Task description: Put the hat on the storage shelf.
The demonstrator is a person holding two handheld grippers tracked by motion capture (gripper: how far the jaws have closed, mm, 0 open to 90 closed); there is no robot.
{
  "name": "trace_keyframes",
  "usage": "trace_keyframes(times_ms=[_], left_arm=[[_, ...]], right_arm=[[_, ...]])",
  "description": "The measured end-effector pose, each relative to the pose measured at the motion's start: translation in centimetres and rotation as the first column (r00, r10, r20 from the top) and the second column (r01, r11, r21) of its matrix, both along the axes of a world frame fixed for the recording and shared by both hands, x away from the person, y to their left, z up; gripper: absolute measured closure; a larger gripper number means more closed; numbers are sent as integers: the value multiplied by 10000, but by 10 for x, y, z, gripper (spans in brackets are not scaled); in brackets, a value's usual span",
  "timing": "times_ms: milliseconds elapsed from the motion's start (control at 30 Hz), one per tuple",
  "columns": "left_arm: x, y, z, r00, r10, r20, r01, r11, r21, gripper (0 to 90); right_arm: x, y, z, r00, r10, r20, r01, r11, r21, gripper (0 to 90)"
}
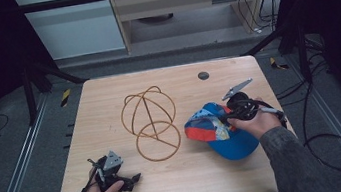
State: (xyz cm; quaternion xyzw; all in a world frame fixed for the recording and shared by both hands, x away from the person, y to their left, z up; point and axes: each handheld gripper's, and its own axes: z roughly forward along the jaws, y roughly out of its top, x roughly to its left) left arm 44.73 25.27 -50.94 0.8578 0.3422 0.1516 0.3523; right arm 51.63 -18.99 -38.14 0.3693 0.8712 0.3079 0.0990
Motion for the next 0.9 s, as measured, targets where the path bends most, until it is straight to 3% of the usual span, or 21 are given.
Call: trace_keyframes(times_ms=[433,900], left_arm=[[0,0,0,10000,3,1,-3,10000,-3,0],[0,0,0,10000,18,7,-18,10000,-23,0]], right_arm=[[-8,-9,24,9991,-44,425,30,9995,330,891],[-15,-13,72,9909,-179,1336,67,9964,841,891]])
